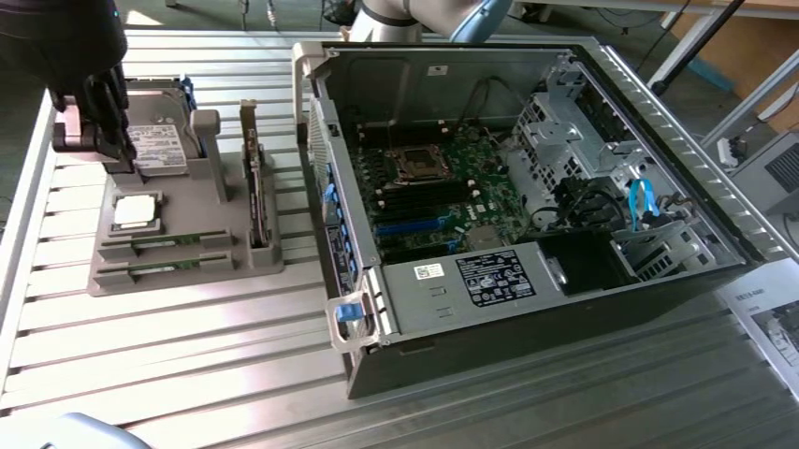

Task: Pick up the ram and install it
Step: 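Pick up the ram and move it above insertion slot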

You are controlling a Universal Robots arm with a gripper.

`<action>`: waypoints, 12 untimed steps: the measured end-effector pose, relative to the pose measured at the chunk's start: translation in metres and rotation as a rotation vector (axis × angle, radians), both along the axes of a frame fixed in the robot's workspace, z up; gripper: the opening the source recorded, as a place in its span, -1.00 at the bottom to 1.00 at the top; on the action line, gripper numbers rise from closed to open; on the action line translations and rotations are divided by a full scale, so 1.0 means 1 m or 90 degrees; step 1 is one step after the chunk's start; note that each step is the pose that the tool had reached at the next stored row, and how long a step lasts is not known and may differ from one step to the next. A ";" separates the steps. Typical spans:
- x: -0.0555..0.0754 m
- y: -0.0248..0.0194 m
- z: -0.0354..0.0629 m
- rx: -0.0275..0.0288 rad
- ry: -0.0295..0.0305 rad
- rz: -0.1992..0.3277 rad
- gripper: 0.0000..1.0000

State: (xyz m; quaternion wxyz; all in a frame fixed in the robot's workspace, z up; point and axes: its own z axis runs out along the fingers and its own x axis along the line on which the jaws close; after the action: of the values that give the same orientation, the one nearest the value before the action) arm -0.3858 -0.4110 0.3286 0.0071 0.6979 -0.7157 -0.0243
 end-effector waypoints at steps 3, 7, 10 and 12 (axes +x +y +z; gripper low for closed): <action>0.002 -0.0295 -0.0001 0.0000 0.0003 0.000 -0.52; 0.002 -0.0403 0.0000 0.0000 0.0004 0.000 -0.52; 0.002 -0.0404 0.0000 0.0000 0.0004 0.000 -0.52; 0.003 -0.0404 -0.0001 0.0001 0.0004 0.000 -0.52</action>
State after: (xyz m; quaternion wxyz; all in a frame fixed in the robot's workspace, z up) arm -0.3831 -0.4514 0.3285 0.0073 0.6979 -0.7157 -0.0246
